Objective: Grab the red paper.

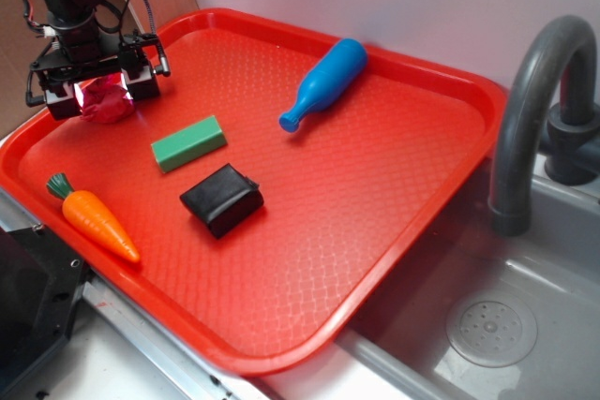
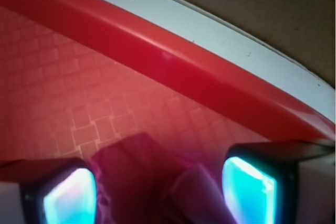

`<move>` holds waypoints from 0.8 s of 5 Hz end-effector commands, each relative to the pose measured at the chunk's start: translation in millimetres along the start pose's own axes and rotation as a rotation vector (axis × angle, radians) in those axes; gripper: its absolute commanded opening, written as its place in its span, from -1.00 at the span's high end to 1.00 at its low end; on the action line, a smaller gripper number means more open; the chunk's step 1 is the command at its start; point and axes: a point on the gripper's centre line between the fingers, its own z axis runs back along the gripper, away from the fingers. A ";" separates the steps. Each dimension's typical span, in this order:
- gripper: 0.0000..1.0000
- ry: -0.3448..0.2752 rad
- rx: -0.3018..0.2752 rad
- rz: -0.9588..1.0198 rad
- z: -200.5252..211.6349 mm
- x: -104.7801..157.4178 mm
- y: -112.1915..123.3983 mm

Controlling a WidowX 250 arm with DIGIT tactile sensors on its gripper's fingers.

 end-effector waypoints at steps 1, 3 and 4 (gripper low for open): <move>1.00 -0.017 -0.008 0.023 4.7 8.9 14.0; 1.00 0.002 -0.079 -0.211 61.2 19.3 2.9; 1.00 0.013 -0.159 -0.420 115.9 17.1 -16.9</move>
